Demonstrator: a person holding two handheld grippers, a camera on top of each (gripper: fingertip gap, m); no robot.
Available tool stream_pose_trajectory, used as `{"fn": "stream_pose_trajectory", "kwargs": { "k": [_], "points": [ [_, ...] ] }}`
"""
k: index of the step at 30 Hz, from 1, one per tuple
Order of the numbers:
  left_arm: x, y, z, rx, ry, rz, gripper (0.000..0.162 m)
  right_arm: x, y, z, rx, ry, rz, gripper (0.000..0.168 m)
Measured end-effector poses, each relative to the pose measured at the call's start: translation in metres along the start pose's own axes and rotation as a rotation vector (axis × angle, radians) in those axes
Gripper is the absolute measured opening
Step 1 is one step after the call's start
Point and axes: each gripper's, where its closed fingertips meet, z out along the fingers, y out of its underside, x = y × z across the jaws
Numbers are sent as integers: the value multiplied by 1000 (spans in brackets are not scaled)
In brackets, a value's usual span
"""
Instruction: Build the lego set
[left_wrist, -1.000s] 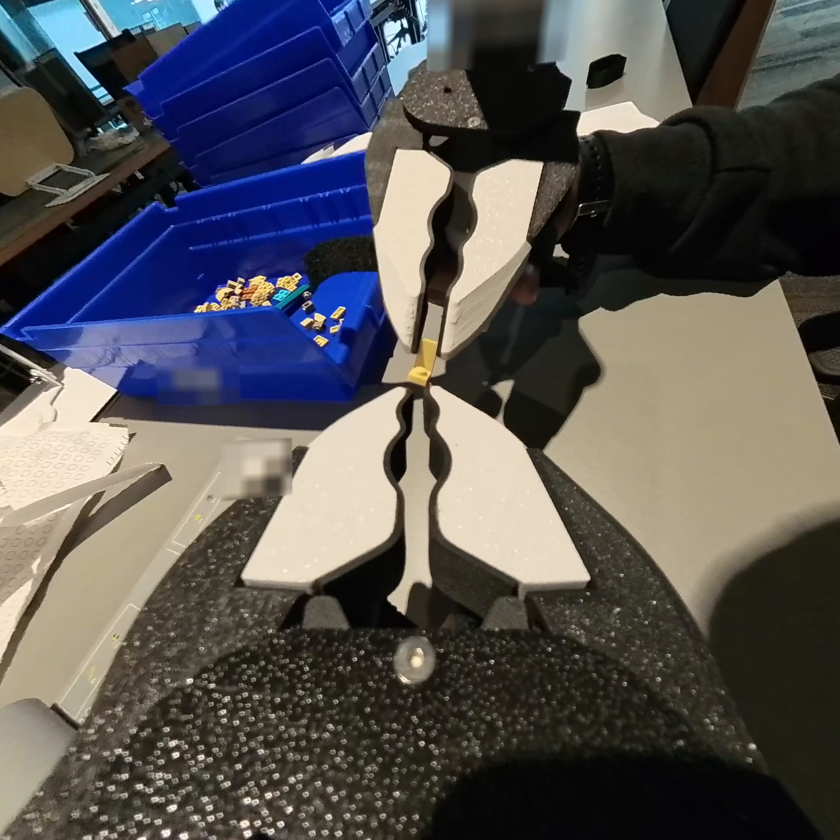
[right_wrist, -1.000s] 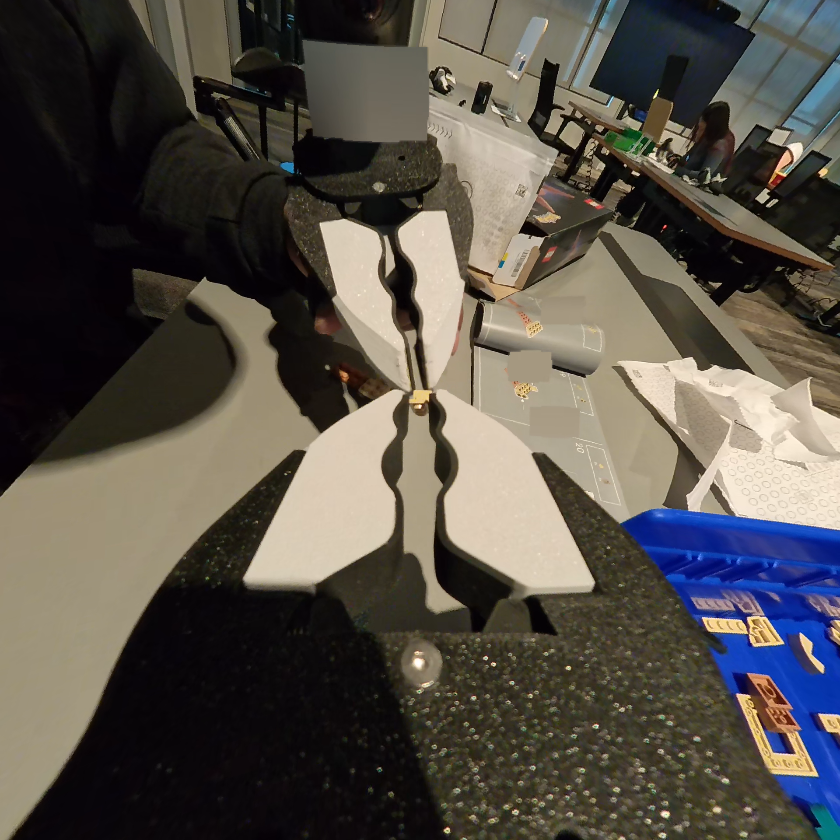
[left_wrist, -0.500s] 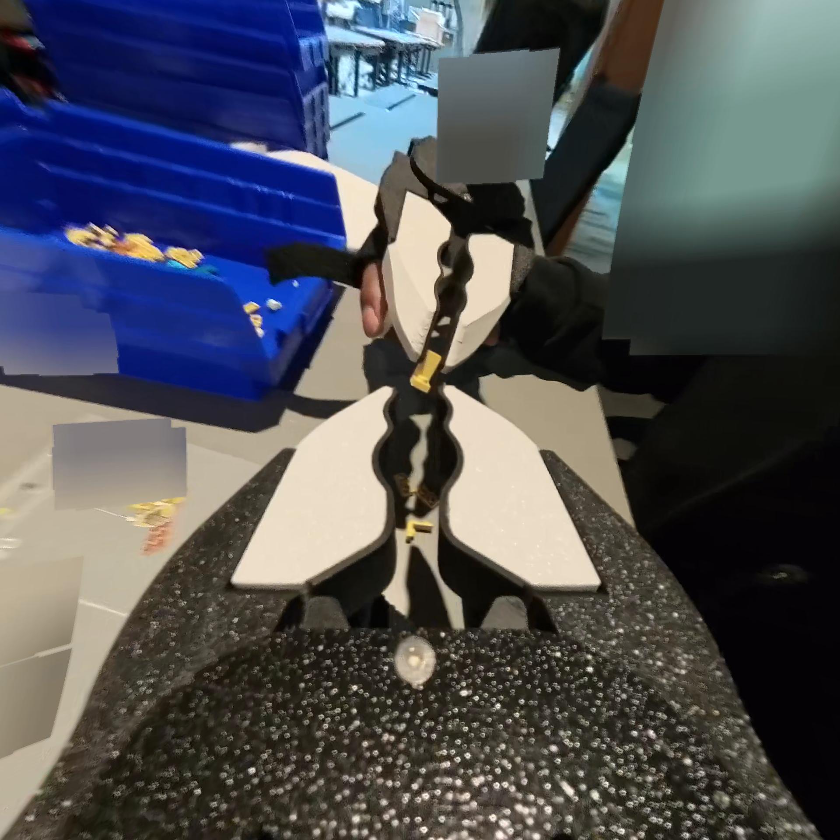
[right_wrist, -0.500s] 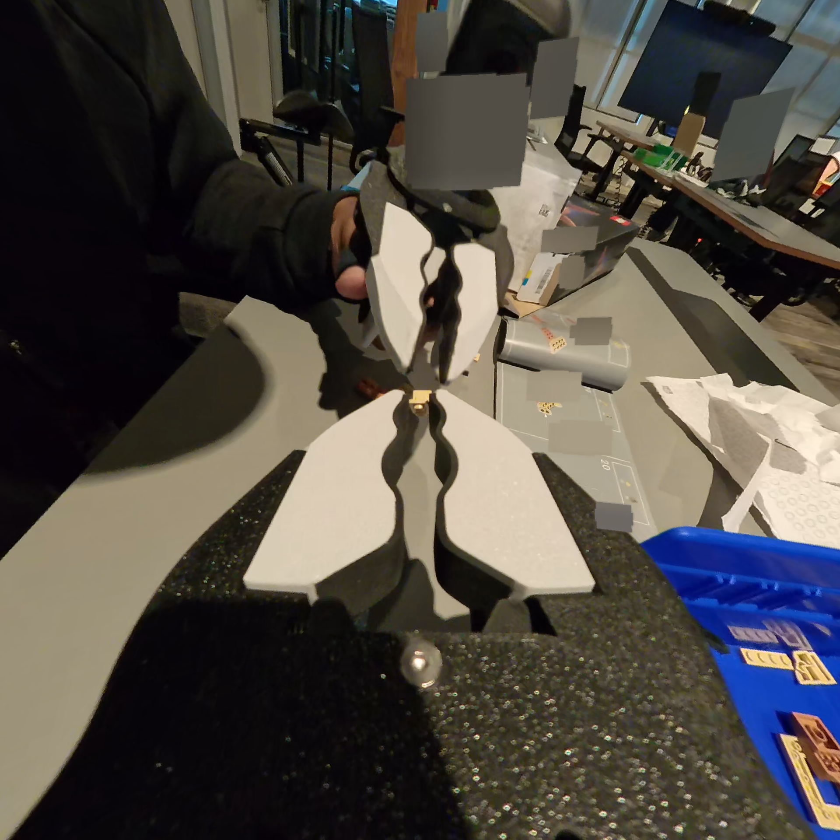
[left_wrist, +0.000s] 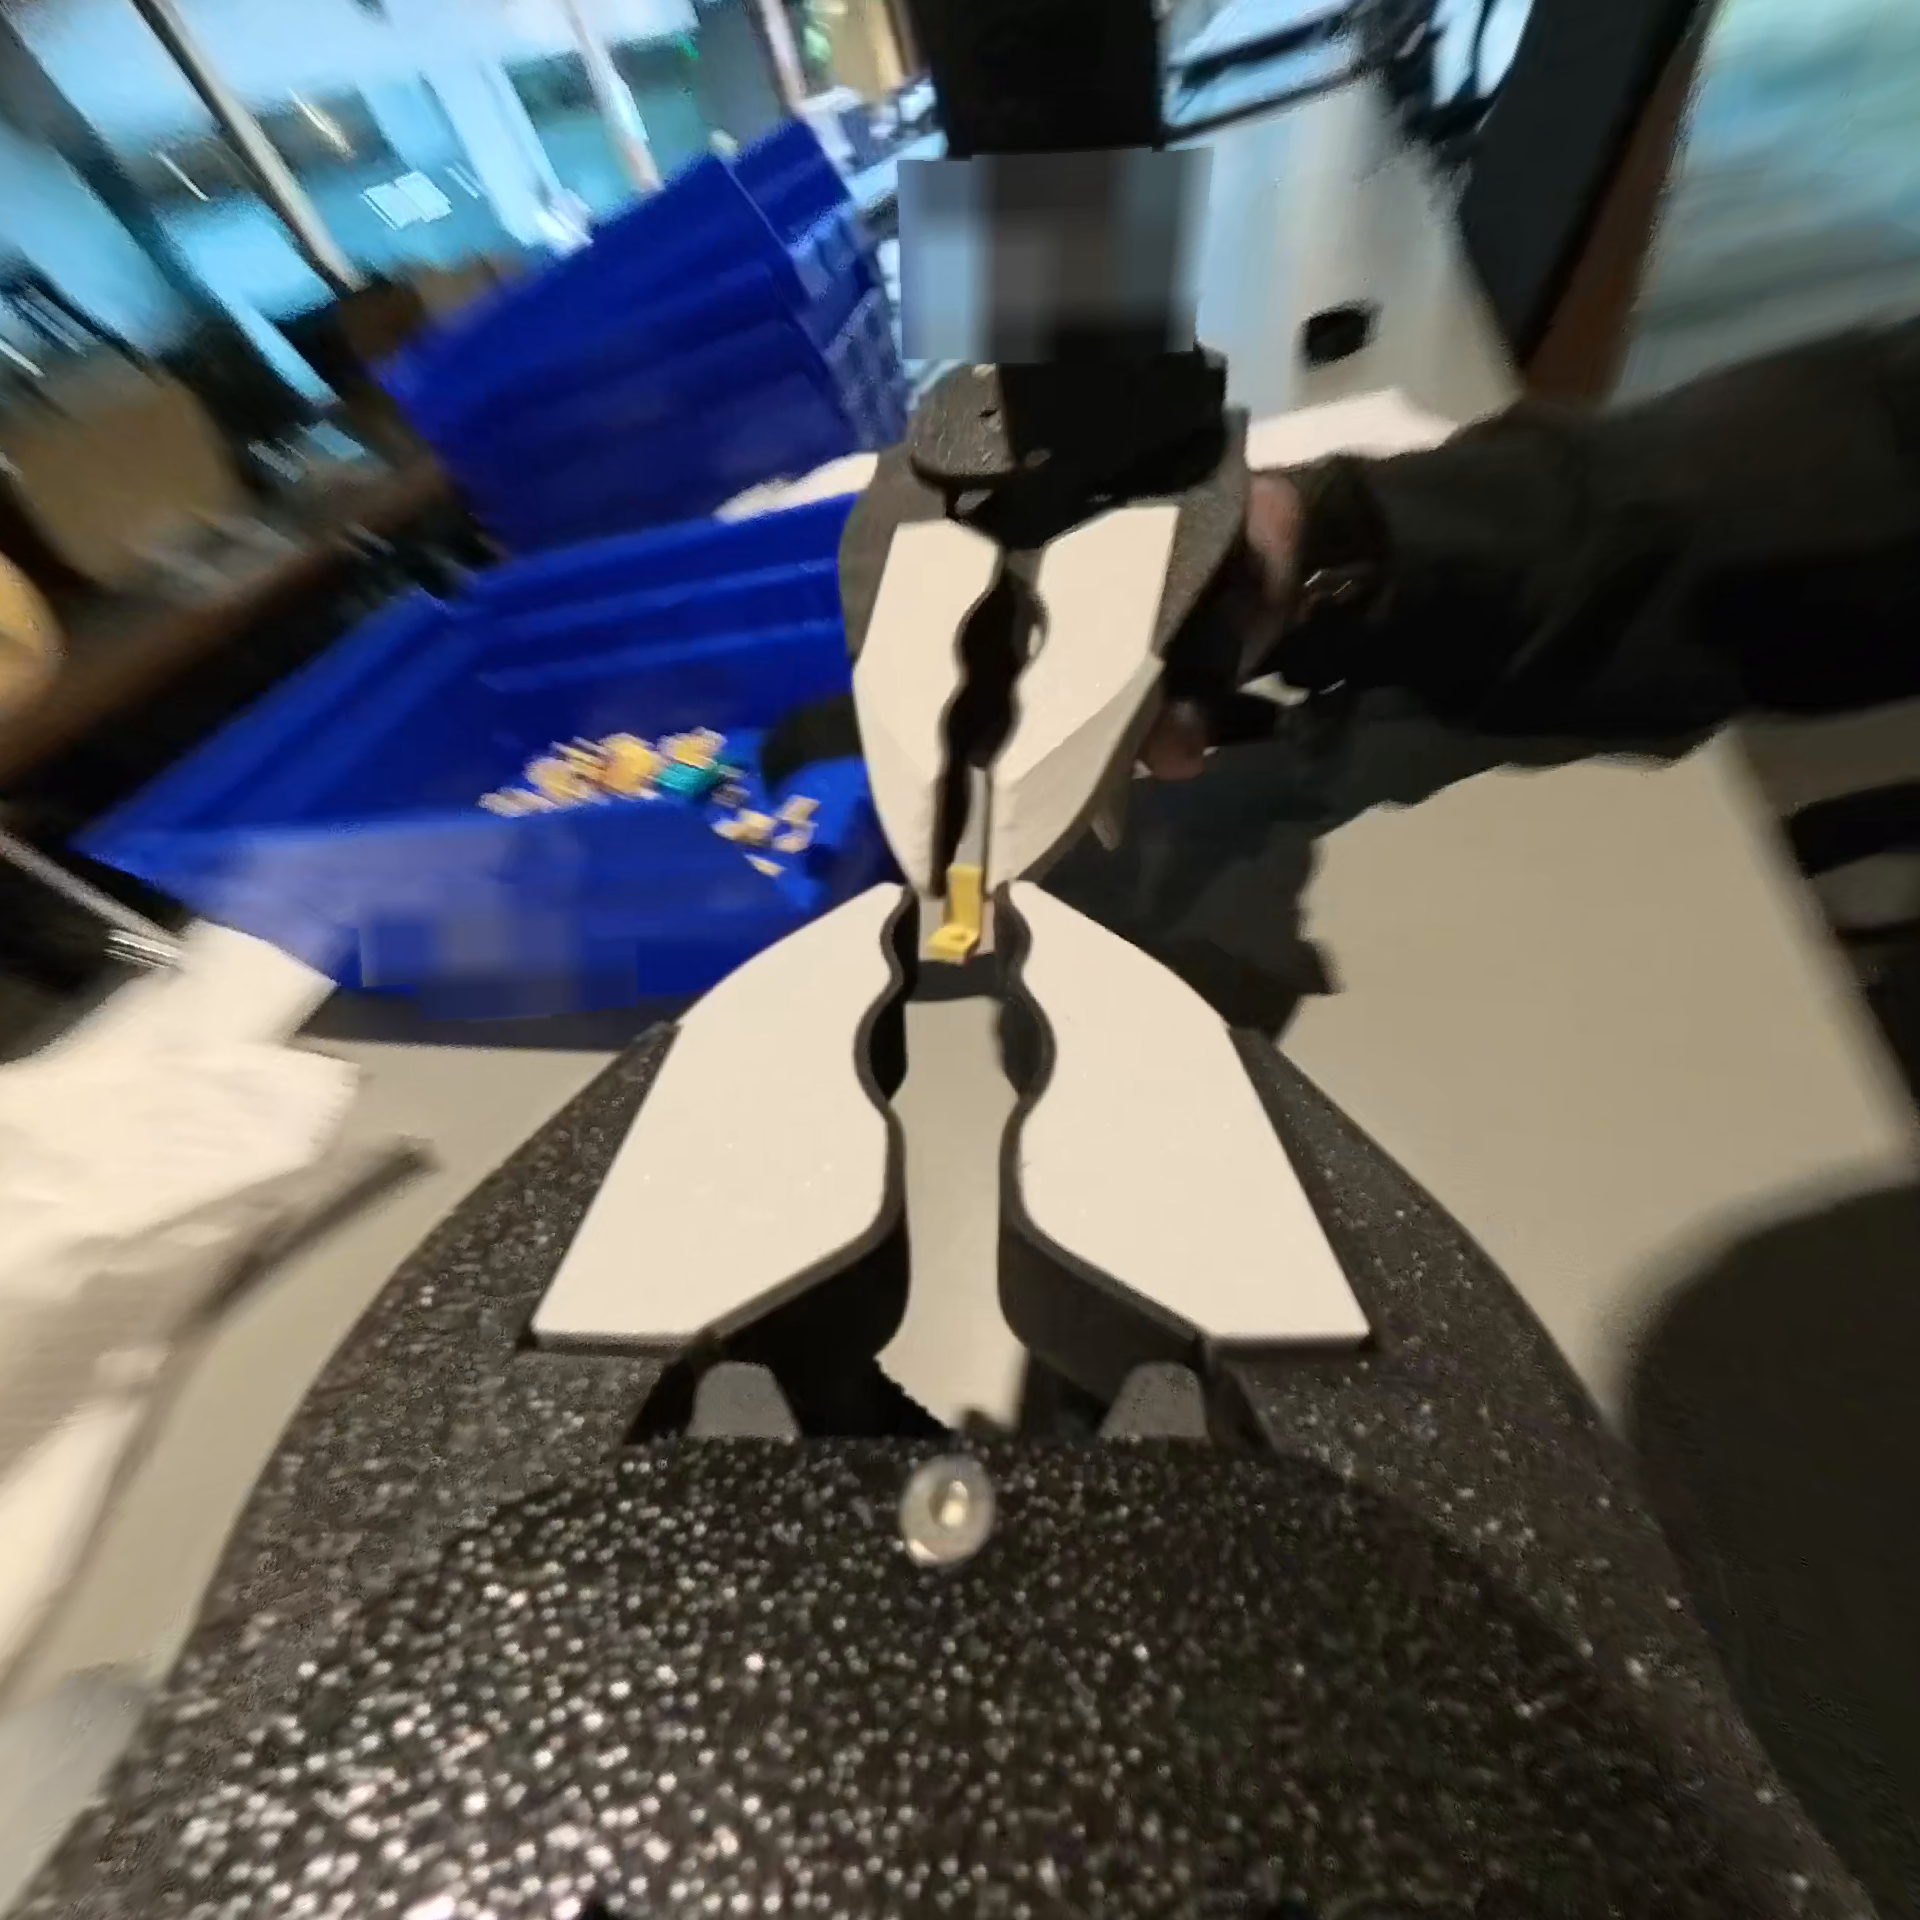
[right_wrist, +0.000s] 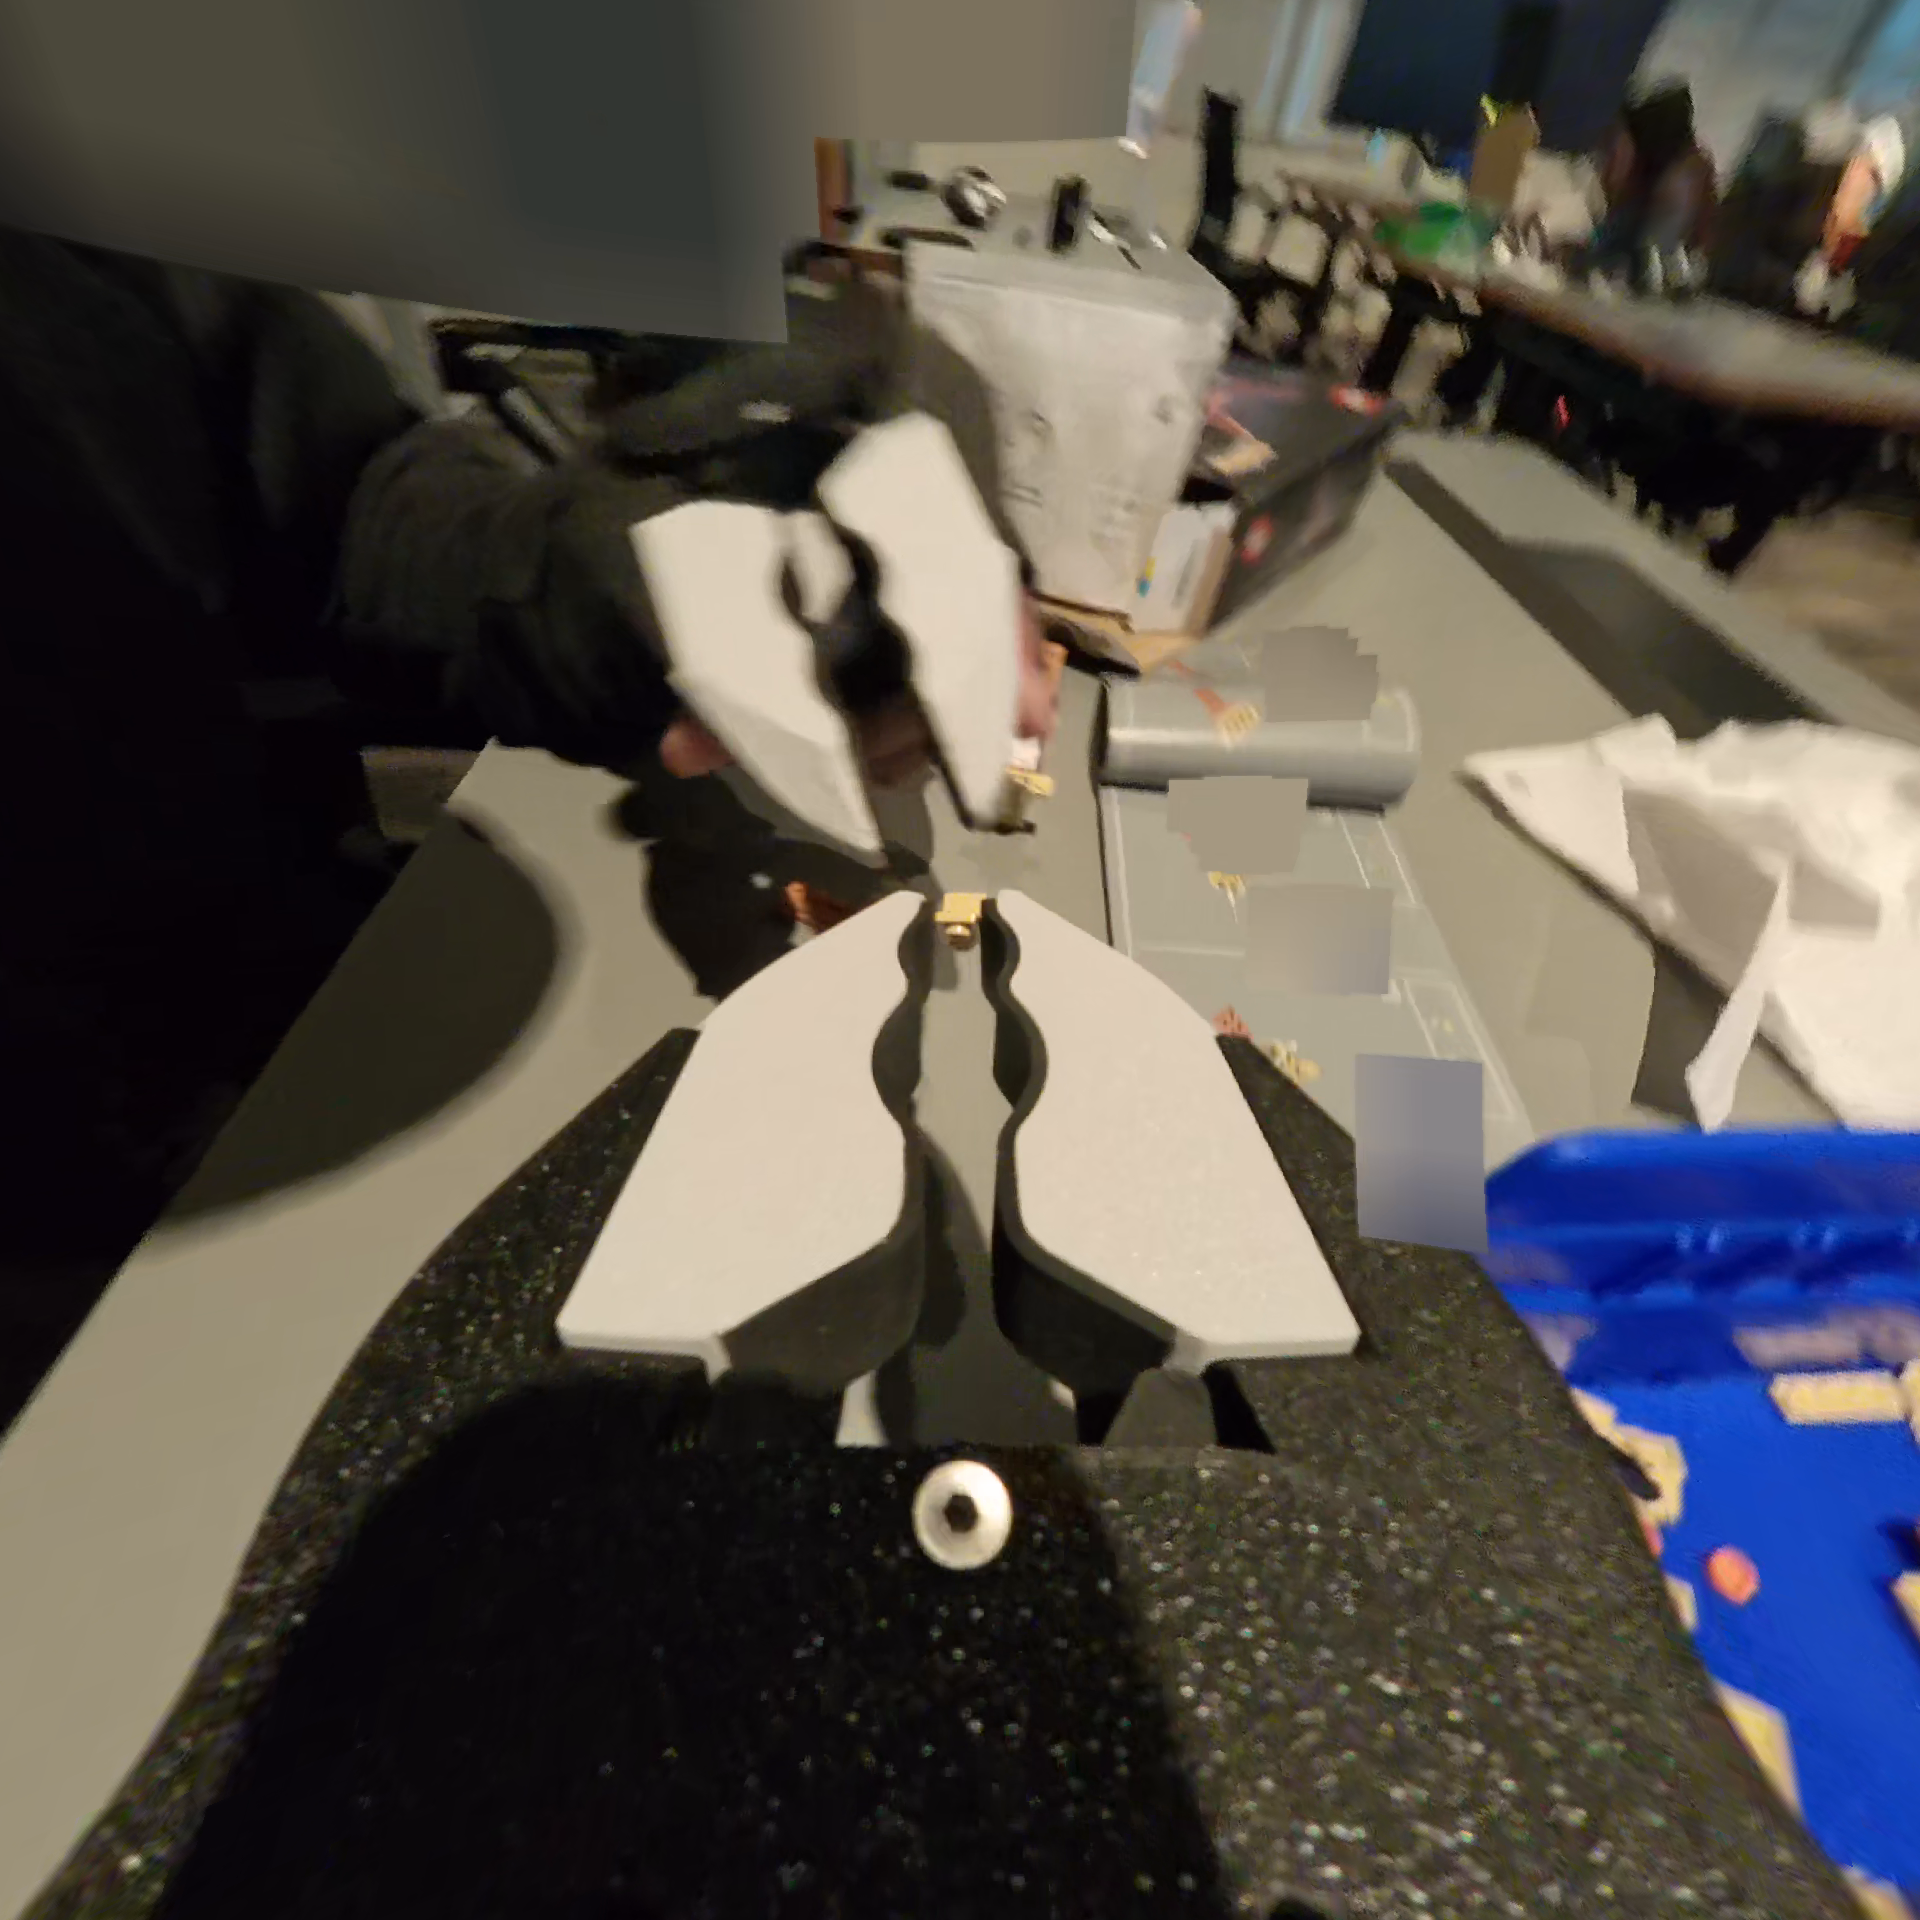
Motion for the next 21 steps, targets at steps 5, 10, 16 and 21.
{"fn": "stream_pose_trajectory", "kwargs": {
  "k": [5, 10, 16, 21],
  "points": [
    [-8, 10, 3, -93, -160, 264, 12, 14, 0, 4, 26, 45, 207, 8],
    [-14, 20, 5, -191, -267, 510, 11, 20, -1, 0, 72, 13, 428, 8],
    [-15, 22, 7, -223, -324, 671, 14, 15, 7, 3, -8, -2, 460, 8],
    [-12, 28, 9, -254, -307, 738, 10, 10, 11, 6, -34, -25, 474, 8]
  ]
}}
